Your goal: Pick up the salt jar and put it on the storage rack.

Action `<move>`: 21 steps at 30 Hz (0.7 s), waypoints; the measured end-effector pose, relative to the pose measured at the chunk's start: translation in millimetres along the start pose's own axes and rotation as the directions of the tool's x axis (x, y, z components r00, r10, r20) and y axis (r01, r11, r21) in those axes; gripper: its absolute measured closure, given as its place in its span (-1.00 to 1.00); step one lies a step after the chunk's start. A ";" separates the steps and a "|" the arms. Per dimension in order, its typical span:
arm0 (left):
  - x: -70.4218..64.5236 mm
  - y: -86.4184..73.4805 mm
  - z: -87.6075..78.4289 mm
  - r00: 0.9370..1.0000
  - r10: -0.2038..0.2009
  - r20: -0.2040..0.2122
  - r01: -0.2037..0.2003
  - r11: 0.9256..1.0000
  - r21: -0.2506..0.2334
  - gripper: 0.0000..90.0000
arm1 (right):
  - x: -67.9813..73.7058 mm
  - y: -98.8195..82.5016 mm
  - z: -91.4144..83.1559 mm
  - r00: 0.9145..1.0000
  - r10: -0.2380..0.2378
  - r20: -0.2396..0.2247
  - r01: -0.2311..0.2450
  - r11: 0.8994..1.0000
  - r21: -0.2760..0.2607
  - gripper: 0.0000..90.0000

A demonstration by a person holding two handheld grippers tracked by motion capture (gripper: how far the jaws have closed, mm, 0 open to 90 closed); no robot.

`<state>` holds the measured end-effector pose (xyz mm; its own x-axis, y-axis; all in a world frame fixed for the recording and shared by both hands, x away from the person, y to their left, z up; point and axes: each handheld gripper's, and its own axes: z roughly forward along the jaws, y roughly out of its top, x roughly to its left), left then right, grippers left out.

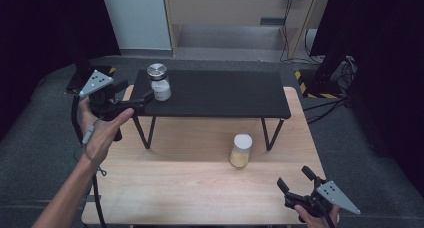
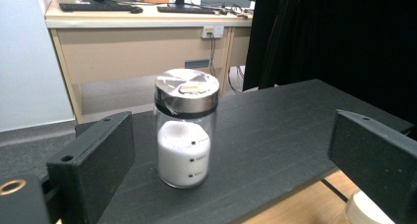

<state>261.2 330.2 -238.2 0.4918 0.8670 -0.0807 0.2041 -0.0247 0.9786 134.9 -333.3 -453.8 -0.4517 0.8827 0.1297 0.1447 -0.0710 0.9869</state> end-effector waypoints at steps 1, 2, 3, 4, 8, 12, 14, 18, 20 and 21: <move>-1.8 -1.5 -2.8 1.000 0.009 -0.003 -0.009 1.000 -0.003 -0.93 | 0.1 0.0 -0.1 1.000 -0.001 0.000 0.001 1.000 0.000 -0.98; -2.9 -2.3 -4.5 1.000 0.014 -0.004 -0.014 1.000 -0.005 -0.94 | 0.0 0.0 -0.2 1.000 -0.002 -0.001 0.002 1.000 -0.001 -0.98; -3.9 -3.6 -6.7 1.000 0.016 -0.002 -0.016 1.000 -0.010 -0.94 | 0.0 0.0 -0.1 1.000 -0.001 0.000 0.001 1.000 -0.001 -0.98; -4.7 -4.5 -8.9 1.000 0.016 0.003 -0.016 1.000 -0.012 -0.94 | 0.0 0.0 -0.1 1.000 -0.001 0.000 0.001 1.000 -0.001 -0.98; -13.4 -9.0 -15.3 0.999 0.037 0.000 -0.037 0.999 -0.015 -0.93 | 0.6 0.1 0.0 1.000 -0.003 0.000 0.003 1.000 0.001 -0.98; -18.8 -15.9 -20.9 0.999 0.038 0.013 -0.038 0.999 -0.030 -0.93 | 0.5 0.3 0.3 1.000 -0.007 -0.003 0.007 1.000 0.002 -0.98; -21.8 -20.2 -23.1 0.999 0.040 0.011 -0.040 0.999 -0.035 -0.93 | 0.4 0.1 0.1 1.000 -0.006 -0.003 0.006 1.000 0.001 -0.98; -24.3 -32.1 -26.6 0.999 0.046 0.022 -0.045 0.998 -0.032 -0.94 | 0.5 0.1 -0.3 1.000 -0.003 -0.001 0.003 1.000 -0.001 -0.98; -24.6 -38.2 -28.1 0.998 0.050 0.023 -0.049 0.998 -0.027 -0.94 | 0.8 0.3 -0.1 1.000 -0.006 0.000 0.006 1.000 0.001 -0.98; -24.4 -41.9 -28.9 0.998 0.053 0.027 -0.052 0.998 -0.023 -0.95 | 0.8 0.3 -0.1 1.000 -0.007 -0.001 0.007 1.000 0.002 -0.98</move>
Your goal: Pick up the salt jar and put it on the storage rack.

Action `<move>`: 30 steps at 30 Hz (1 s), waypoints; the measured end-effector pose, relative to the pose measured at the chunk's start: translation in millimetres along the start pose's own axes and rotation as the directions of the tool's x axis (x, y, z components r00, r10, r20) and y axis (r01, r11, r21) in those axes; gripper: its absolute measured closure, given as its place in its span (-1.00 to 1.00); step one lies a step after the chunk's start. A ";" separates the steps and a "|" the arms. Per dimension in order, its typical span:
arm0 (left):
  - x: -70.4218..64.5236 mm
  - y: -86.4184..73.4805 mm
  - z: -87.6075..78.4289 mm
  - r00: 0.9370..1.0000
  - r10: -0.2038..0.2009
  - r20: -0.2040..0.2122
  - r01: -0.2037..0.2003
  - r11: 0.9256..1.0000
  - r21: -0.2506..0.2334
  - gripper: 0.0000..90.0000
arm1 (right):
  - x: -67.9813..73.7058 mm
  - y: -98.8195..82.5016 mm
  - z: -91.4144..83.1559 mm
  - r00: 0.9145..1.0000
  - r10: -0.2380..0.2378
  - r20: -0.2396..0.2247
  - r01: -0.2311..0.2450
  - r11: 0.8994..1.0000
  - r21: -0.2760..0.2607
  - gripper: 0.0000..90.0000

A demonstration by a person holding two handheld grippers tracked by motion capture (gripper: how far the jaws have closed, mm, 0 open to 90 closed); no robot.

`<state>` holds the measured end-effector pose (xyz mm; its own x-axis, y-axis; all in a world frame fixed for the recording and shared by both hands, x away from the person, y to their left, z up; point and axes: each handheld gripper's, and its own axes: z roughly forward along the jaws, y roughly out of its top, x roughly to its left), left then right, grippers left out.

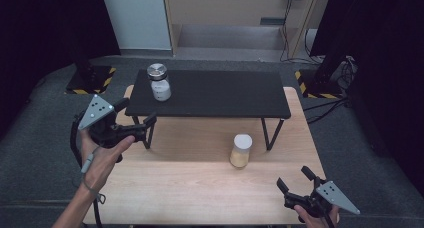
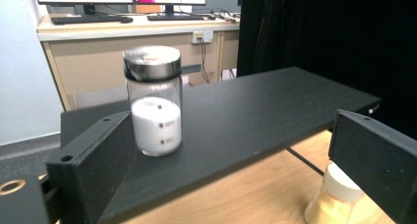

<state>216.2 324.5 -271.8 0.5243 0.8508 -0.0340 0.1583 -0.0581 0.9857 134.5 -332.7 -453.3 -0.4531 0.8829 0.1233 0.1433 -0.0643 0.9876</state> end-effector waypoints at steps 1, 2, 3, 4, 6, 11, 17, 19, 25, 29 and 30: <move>0.4 -4.0 -1.0 1.000 0.005 0.005 -0.005 1.000 0.004 -0.95 | 0.0 0.0 0.0 1.000 0.000 0.000 0.000 1.000 0.000 -0.98; 0.0 -8.2 -2.1 1.000 0.013 0.005 -0.013 1.000 0.007 -0.95 | 0.1 0.0 -0.1 1.000 -0.001 0.000 0.001 1.000 0.001 -0.98; -0.8 -12.4 -3.2 1.000 0.021 0.003 -0.021 1.000 0.011 -0.95 | 0.1 0.0 -0.1 1.000 0.000 0.001 0.000 1.000 0.000 -0.98; 0.4 -17.2 -4.5 1.000 0.025 0.010 -0.025 1.000 0.011 -0.95 | -0.1 0.0 0.0 1.000 0.001 0.000 -0.001 1.000 0.000 -0.98; 4.6 -31.1 -6.7 0.999 0.028 0.033 -0.028 1.000 0.002 -0.95 | 0.0 0.3 0.1 1.000 -0.002 0.000 0.002 1.000 0.002 -0.97; 13.3 -57.8 -10.5 0.998 0.016 0.069 -0.015 1.000 -0.014 -0.95 | -0.1 0.4 0.3 1.000 -0.004 -0.002 0.004 1.000 0.003 -0.97; 13.0 -83.6 -14.0 0.994 0.045 0.096 -0.043 0.999 -0.027 -0.94 | -0.3 0.8 1.0 1.000 -0.010 -0.004 0.010 1.000 0.004 -0.97; 9.6 -89.7 -14.7 0.994 0.058 0.095 -0.056 0.998 -0.025 -0.94 | 0.0 1.0 1.0 1.000 -0.012 -0.003 0.012 1.000 0.009 -0.97; 4.4 -105.4 -15.9 0.988 0.072 0.135 -0.069 0.997 -0.031 -0.94 | 0.3 1.0 0.9 1.000 -0.012 -0.001 0.012 1.000 0.004 -0.97; 8.0 -118.2 -13.8 0.983 0.070 0.168 -0.065 0.997 -0.033 -0.94 | 0.3 1.0 1.0 1.000 -0.014 -0.003 0.014 1.000 0.005 -0.97; 8.9 -120.7 -13.4 0.982 0.068 0.177 -0.064 0.997 -0.031 -0.94 | 0.3 1.0 1.0 1.000 -0.014 -0.004 0.014 1.000 0.005 -0.97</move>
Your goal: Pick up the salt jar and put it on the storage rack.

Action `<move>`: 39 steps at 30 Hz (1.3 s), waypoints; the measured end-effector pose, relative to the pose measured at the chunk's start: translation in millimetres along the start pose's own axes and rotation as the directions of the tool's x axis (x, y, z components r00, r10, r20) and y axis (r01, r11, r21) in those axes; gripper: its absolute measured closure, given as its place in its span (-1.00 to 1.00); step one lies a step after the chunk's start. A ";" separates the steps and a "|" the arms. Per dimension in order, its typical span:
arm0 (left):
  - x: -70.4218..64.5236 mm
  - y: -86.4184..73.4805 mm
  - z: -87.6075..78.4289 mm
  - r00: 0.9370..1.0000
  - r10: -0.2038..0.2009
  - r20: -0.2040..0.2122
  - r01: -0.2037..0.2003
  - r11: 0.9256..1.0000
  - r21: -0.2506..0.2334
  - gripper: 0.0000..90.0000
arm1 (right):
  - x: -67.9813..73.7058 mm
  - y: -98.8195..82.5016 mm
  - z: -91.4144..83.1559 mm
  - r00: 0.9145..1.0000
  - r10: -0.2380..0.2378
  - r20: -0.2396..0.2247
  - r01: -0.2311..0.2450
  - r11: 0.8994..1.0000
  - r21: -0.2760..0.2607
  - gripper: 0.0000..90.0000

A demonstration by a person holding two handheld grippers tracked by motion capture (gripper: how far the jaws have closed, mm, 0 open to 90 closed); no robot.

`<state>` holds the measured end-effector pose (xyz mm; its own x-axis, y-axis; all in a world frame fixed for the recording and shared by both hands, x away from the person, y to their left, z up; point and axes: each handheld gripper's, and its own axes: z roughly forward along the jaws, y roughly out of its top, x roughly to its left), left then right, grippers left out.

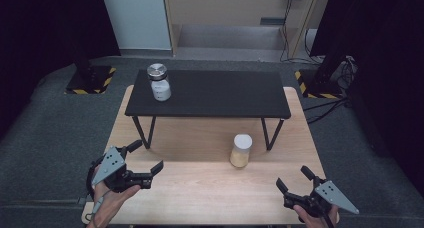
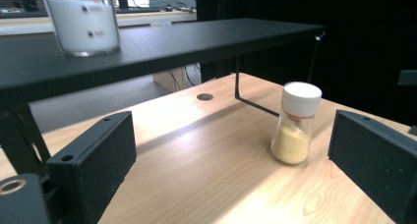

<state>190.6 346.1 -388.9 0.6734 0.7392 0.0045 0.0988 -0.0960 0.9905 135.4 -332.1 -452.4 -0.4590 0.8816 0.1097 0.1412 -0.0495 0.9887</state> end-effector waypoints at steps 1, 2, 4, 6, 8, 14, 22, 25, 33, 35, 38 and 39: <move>0.6 -2.5 0.4 1.000 -0.002 0.007 0.002 1.000 0.002 -0.94 | -0.1 0.0 0.0 1.000 -0.001 -0.001 0.001 1.000 0.000 -0.97; 0.8 -5.9 0.6 1.000 -0.003 0.013 0.003 1.000 0.001 -0.94 | -0.1 0.0 0.1 1.000 -0.001 -0.002 0.001 1.000 -0.001 -0.97; 0.9 -12.7 0.7 1.000 -0.001 0.025 0.002 1.000 -0.009 -0.94 | -0.4 0.1 0.3 1.000 -0.002 -0.003 0.002 1.000 0.000 -0.97; 1.2 -18.2 1.4 0.999 0.005 0.036 -0.004 1.000 -0.009 -0.94 | -0.6 -0.1 0.5 1.000 0.000 -0.003 0.000 1.000 0.001 -0.97; 2.4 -21.4 2.4 0.999 0.012 0.050 -0.012 1.000 -0.004 -0.93 | -0.6 0.0 0.6 1.000 -0.002 -0.003 0.002 1.000 0.002 -0.97; 7.4 -29.2 3.8 0.995 0.001 0.101 0.001 1.000 -0.019 -0.94 | -1.5 0.4 1.6 1.000 -0.007 -0.015 0.007 1.000 0.005 -0.97; 4.8 -36.4 4.5 0.993 0.020 0.114 -0.019 1.000 -0.014 -0.93 | -2.5 1.1 3.6 0.999 -0.017 -0.034 0.017 1.000 0.008 -0.97; 6.1 -38.3 5.2 0.992 0.020 0.125 -0.020 1.000 -0.008 -0.93 | -2.9 1.1 3.3 0.999 -0.014 -0.035 0.015 1.000 0.004 -0.97; 5.5 -38.2 6.1 0.986 0.069 0.155 -0.069 0.998 -0.003 -0.93 | -3.5 1.8 5.7 0.998 -0.025 -0.057 0.025 1.000 0.004 -0.97; 5.9 -38.2 7.2 0.983 0.070 0.169 -0.071 0.997 0.000 -0.93 | -3.7 2.1 6.4 0.998 -0.024 -0.061 0.025 1.000 0.007 -0.96; 7.0 -37.8 9.2 0.977 0.080 0.198 -0.082 0.997 0.004 -0.93 | -3.3 2.0 6.5 0.998 -0.022 -0.062 0.023 1.000 0.009 -0.96; 7.5 -37.9 9.6 0.975 0.081 0.207 -0.083 0.997 0.003 -0.93 | -3.1 2.1 6.2 0.998 -0.024 -0.061 0.025 1.000 0.008 -0.96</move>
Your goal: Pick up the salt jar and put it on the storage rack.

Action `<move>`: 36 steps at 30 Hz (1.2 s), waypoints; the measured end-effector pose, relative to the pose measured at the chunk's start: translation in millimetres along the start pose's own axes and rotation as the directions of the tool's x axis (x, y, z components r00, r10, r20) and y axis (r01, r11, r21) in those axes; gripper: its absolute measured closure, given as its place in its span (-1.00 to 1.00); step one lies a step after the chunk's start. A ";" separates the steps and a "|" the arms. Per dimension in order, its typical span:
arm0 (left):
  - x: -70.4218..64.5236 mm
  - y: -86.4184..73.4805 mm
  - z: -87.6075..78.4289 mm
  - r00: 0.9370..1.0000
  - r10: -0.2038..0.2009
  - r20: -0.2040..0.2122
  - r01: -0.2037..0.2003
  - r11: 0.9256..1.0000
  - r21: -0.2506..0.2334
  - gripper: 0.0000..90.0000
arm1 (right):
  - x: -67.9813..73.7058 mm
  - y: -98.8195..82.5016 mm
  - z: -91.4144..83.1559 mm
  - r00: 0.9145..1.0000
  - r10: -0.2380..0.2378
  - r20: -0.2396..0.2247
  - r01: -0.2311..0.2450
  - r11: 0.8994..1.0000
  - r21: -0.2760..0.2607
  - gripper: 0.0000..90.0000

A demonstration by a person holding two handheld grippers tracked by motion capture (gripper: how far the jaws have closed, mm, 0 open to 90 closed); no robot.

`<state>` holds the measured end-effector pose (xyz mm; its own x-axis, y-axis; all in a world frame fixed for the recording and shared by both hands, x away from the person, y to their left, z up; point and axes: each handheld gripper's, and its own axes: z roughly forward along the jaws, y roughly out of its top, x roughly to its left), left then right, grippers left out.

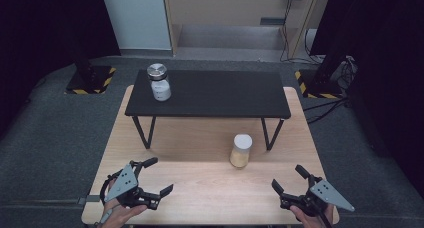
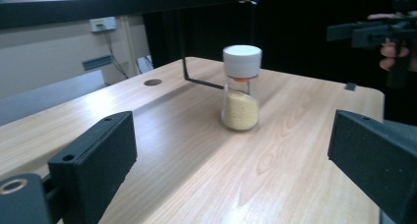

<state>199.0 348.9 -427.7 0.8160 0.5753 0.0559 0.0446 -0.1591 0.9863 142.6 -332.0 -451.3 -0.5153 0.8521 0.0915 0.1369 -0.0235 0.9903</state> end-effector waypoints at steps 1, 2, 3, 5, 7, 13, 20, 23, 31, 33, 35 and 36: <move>1.0 -0.4 0.2 1.000 -0.003 0.011 0.003 1.000 -0.002 -0.93 | 0.1 -0.2 -0.3 1.000 0.000 0.002 0.000 1.000 -0.002 -0.96; 1.5 -0.7 0.2 1.000 -0.006 0.018 0.006 1.000 -0.004 -0.93 | -0.2 -0.4 -0.5 1.000 0.000 0.002 0.000 1.000 -0.005 -0.96; 1.8 -1.1 0.1 1.000 -0.011 0.023 0.012 1.000 -0.009 -0.93 | -0.4 -0.5 -0.6 1.000 0.002 0.003 -0.002 1.000 -0.006 -0.96; 3.4 -2.2 -0.6 0.999 -0.033 0.028 0.033 0.999 -0.017 -0.93 | -0.3 -0.8 -0.7 1.000 0.005 0.004 -0.005 1.000 -0.006 -0.96; 3.1 -2.1 -1.6 0.999 -0.030 0.020 0.031 0.999 -0.015 -0.93 | 0.6 -0.9 -1.4 1.000 0.006 0.006 -0.006 1.000 -0.008 -0.96; 6.8 -5.6 -6.1 0.998 -0.061 -0.009 0.061 0.998 -0.030 -0.93 | 1.3 -0.6 -0.7 1.000 0.001 0.008 -0.001 1.000 -0.006 -0.96; 10.0 -9.7 -12.6 0.994 -0.099 -0.041 0.097 0.994 -0.059 -0.93 | 1.1 -1.3 -1.6 1.000 0.009 0.023 -0.008 1.000 -0.015 -0.96; 9.7 -10.9 -14.5 0.992 -0.112 -0.063 0.108 0.992 -0.070 -0.94 | 0.9 -1.2 -1.3 1.000 0.009 0.024 -0.008 1.000 -0.013 -0.96; 10.0 -10.2 -12.1 0.992 -0.111 -0.052 0.108 0.992 -0.060 -0.94 | 1.2 -1.3 -2.2 1.000 0.003 0.026 -0.003 1.000 -0.013 -0.96; 9.4 -9.9 -12.2 0.992 -0.111 -0.051 0.108 0.992 -0.059 -0.94 | 1.2 -1.1 -2.2 1.000 0.003 0.025 -0.003 1.000 -0.010 -0.96; 8.2 -10.5 -13.2 0.993 -0.109 -0.053 0.105 0.992 -0.070 -0.94 | 1.2 -1.3 -3.0 1.000 0.000 0.022 0.000 1.000 -0.015 -0.96; 8.3 -10.5 -13.3 0.993 -0.109 -0.053 0.105 0.992 -0.069 -0.94 | 1.1 -1.8 -3.9 1.000 0.002 0.021 -0.001 1.000 -0.021 -0.96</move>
<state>197.6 365.9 -435.5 0.7744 0.6312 -0.0438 0.0902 -0.0417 0.9950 138.4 -333.1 -452.6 -0.4968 0.8631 0.0911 0.1194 -0.0360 0.9922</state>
